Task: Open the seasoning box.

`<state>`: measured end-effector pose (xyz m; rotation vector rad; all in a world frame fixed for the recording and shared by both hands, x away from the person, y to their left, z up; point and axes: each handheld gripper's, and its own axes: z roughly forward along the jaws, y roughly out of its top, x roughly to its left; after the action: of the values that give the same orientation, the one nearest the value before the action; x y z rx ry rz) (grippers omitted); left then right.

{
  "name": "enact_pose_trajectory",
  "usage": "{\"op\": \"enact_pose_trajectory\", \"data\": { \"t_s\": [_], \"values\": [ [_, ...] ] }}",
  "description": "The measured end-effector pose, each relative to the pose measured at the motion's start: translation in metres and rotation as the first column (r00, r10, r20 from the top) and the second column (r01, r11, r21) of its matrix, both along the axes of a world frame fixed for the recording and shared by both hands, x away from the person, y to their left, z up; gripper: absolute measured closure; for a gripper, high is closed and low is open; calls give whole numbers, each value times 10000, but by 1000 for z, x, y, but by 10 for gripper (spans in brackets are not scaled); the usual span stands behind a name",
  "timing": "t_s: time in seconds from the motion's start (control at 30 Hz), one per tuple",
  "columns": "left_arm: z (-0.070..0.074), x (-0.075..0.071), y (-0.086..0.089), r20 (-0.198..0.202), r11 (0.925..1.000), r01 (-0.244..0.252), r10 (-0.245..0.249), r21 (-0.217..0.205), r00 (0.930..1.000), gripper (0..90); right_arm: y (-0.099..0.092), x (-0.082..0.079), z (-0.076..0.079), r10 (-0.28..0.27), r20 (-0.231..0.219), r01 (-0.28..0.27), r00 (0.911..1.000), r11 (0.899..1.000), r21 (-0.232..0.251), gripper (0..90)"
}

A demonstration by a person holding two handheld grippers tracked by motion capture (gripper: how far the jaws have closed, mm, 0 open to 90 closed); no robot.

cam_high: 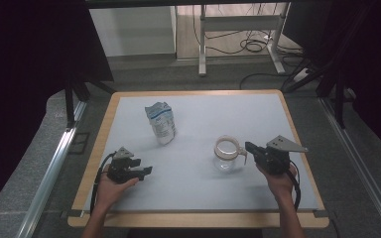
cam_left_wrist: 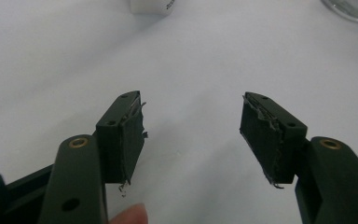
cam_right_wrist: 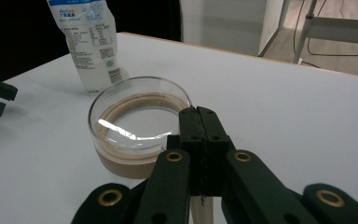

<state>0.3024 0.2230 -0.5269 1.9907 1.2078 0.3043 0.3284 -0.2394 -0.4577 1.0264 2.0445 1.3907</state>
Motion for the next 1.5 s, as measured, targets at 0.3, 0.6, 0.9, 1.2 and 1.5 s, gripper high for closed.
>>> {"op": "enact_pose_trajectory", "data": {
  "t_s": [0.3, 0.6, 0.9, 1.2, 1.5],
  "values": [
    [-1, -1, -1, -32, 10000, 62, -62, 48, 10000, 385, 6, 3, -1, 98, 32, -98, 9999, 9999, -135, 900],
    [1, -2, -3, 92, 9999, 169, -169, -27, 9998, 410, 4, 2, -4, -71, 37, 72, 10000, 9999, -155, 900],
    [1, -3, -5, 22, 9990, 392, -392, -200, 9992, 473, 2, 2, -6, -96, 54, 96, 9999, 10000, -4, 900],
    [2, -5, -9, 348, 9991, 219, -207, -359, 9992, 579, 1, 1, -8, -85, 154, 85, 9998, 9999, 63, 900],
    [8, -6, -16, 454, 9943, 581, -542, -891, 9975, 762, 1, 0, -9, -79, 200, 78, 9998, 10000, 49, 900]
  ]
}}
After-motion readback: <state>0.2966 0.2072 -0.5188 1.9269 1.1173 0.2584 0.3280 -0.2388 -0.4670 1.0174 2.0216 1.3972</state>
